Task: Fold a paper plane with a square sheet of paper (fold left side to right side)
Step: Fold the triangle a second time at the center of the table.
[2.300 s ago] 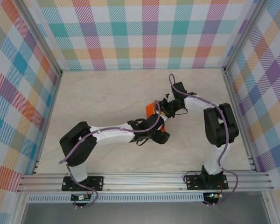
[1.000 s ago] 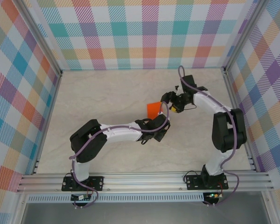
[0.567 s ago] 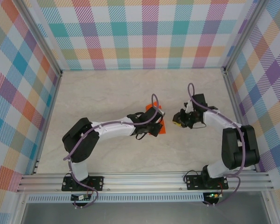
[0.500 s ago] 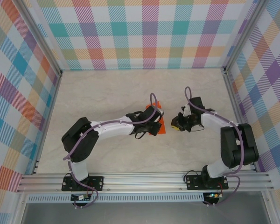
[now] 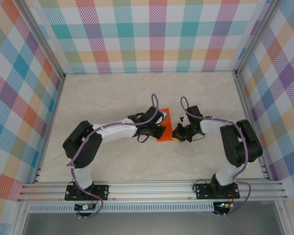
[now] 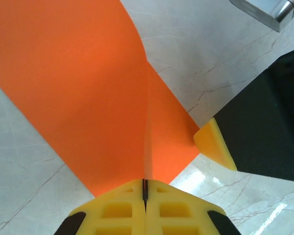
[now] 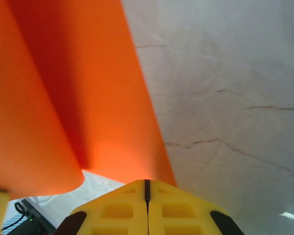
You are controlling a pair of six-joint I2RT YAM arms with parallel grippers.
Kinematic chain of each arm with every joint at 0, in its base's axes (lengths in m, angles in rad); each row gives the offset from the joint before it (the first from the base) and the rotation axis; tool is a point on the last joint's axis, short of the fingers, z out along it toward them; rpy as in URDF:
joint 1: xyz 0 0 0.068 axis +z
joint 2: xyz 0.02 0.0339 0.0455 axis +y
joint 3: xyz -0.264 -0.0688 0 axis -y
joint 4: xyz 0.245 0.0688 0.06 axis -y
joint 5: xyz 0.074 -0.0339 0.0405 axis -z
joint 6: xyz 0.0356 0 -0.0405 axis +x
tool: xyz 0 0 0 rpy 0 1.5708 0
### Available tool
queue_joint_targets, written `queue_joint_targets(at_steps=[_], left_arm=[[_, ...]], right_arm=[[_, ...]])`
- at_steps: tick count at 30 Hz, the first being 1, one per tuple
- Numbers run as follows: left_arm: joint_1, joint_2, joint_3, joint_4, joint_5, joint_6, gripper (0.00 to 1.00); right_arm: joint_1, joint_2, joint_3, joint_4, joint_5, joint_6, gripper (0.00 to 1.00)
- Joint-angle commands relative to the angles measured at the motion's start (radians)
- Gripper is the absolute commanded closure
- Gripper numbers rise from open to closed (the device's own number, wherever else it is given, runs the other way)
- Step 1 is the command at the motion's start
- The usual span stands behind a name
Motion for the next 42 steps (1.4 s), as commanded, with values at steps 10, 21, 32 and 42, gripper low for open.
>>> queue_joint_targets(at_steps=[10, 21, 32, 42], left_arm=[[0.046, 0.019, 0.026, -0.068, 0.027, 0.038, 0.95], [0.068, 0.074, 0.067, -0.068, 0.011, 0.047, 0.95], [0.076, 0.124, 0.126, -0.086, 0.012, 0.059, 0.95], [0.076, 0.132, 0.122, -0.091, -0.005, 0.067, 0.95]], right_arm=[[0.020, 0.045, 0.053, -0.113, 0.088, -0.046, 0.94], [0.026, 0.057, 0.065, -0.138, 0.104, -0.054, 0.94], [0.030, 0.071, 0.071, -0.149, 0.106, -0.058, 0.94], [0.030, 0.062, 0.077, -0.168, 0.116, -0.069, 0.94]])
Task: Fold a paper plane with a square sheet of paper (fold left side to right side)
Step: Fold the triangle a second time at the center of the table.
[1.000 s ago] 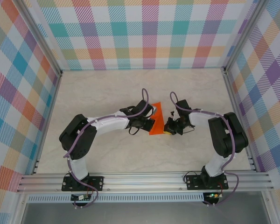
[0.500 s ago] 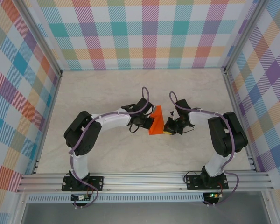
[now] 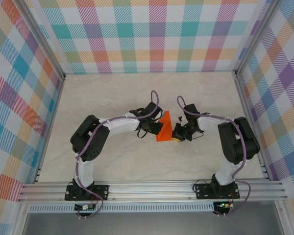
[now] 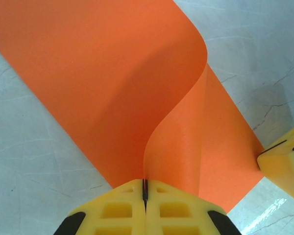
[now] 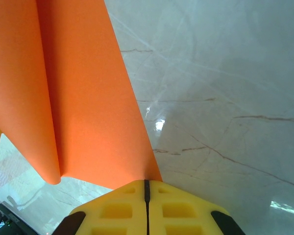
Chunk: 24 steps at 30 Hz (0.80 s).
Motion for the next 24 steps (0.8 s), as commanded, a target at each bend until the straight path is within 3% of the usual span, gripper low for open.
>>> queue_joint_targets(at_steps=[1, 24], left_arm=[[0.007, 0.009, 0.020, -0.026, -0.011, 0.012, 0.95], [0.016, 0.044, 0.022, -0.005, -0.039, 0.005, 0.95]], right_arm=[[0.007, 0.025, 0.003, -0.055, 0.052, -0.020, 0.94], [0.006, 0.032, 0.010, -0.072, 0.061, -0.023, 0.93]])
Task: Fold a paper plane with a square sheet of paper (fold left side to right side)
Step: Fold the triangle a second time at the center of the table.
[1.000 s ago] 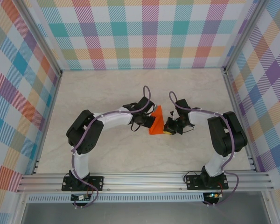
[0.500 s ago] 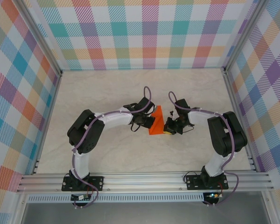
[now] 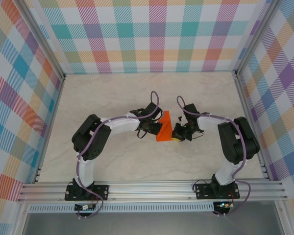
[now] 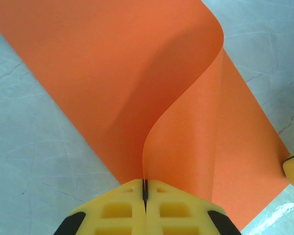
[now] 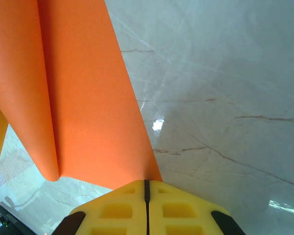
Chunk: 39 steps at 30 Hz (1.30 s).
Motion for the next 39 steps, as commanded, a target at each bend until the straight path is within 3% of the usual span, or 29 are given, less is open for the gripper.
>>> queue_joint_targets(at_steps=[1, 39], left_arm=[[0.009, 0.024, 0.022, -0.007, -0.012, 0.005, 0.95], [0.010, 0.005, 0.017, 0.028, -0.005, -0.004, 0.94]], right_arm=[[0.005, 0.030, 0.004, -0.063, 0.053, -0.021, 0.93], [0.006, 0.043, 0.007, -0.068, 0.056, -0.023, 0.93]])
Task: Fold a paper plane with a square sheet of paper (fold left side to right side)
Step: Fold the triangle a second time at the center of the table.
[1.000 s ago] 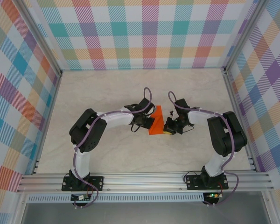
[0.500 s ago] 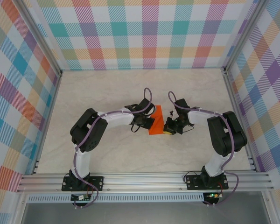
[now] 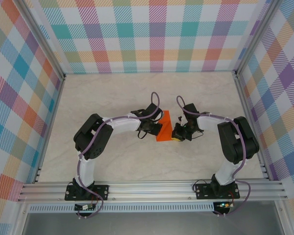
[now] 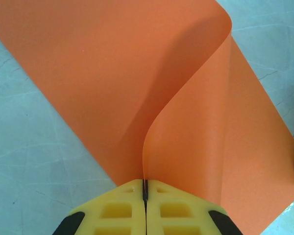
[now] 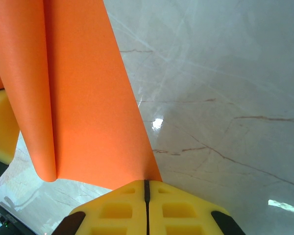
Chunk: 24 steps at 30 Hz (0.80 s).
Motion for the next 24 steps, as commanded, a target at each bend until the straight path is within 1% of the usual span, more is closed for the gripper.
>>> queue_joint_targets(at_steps=[1, 5, 8, 24], left_arm=[[0.010, -0.019, 0.016, 0.019, -0.006, -0.001, 0.94], [0.010, -0.010, 0.015, 0.019, -0.006, -0.004, 0.95], [0.010, -0.014, 0.012, 0.056, -0.001, -0.005, 0.94], [0.010, -0.028, -0.015, 0.058, -0.001, -0.004, 0.94]], right_arm=[[0.005, 0.038, -0.001, -0.059, 0.054, -0.023, 0.93], [0.006, 0.039, 0.001, -0.060, 0.054, -0.025, 0.93], [0.006, 0.038, 0.001, -0.062, 0.056, -0.026, 0.93], [0.006, 0.042, 0.009, -0.069, 0.059, -0.028, 0.93]])
